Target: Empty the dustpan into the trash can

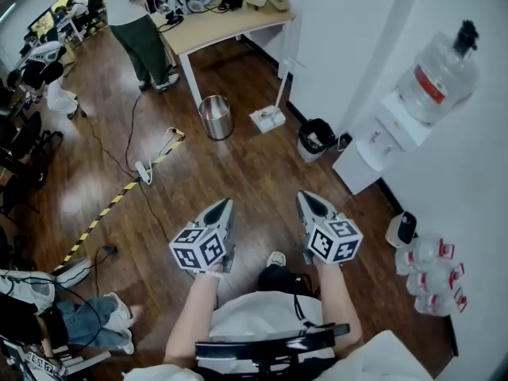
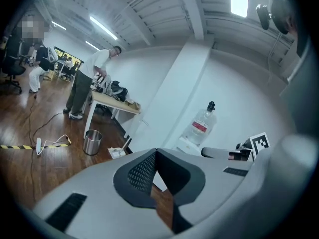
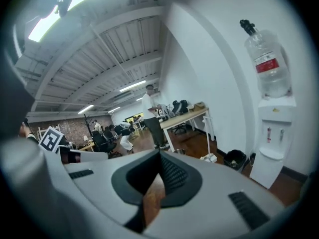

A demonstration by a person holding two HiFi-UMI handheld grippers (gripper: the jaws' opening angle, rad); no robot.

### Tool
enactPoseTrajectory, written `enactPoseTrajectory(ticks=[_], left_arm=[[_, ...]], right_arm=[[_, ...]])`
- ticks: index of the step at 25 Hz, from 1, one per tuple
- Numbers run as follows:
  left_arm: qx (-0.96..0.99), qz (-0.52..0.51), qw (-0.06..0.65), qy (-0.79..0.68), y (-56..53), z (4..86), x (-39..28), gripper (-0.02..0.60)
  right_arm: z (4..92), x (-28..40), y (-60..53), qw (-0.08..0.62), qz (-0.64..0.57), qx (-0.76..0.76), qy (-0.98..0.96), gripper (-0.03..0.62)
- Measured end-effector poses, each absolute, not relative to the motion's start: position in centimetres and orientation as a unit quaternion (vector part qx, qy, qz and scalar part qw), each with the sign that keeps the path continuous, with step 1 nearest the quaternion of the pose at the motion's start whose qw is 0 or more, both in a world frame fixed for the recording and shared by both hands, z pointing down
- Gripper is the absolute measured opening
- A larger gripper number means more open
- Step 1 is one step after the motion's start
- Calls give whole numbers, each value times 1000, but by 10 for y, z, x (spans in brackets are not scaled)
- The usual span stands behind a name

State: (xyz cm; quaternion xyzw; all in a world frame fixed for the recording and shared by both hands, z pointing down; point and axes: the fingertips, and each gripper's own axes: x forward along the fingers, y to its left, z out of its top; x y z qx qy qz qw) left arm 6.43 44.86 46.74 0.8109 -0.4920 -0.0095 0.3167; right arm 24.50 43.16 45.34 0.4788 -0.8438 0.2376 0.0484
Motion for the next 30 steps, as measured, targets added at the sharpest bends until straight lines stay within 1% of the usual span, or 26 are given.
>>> enactPoseTrajectory(ticks=[6,9,12,17,23,30], left_arm=[[791,-17,317,-522,348,460,89,-12],[790,-16,315,-526,319,461,106,-12],[788,-14,314,-530,302,463,112,-12],[780,-12,313,-542,279,470,103,-12],[785,-17,318,-532,235,480,95,-12],[811,-12,316,-492,111,487,59,-12]], right_arm=[[446,259,314,66,240,431,-867,9],[451,271,278,69,246,423,-869,9],[453,277,256,55,256,420,-869,9],[455,284,231,16,269,430,-862,9],[467,288,198,6,286,442,-850,9],[479,252,109,-2,291,473,-832,9]])
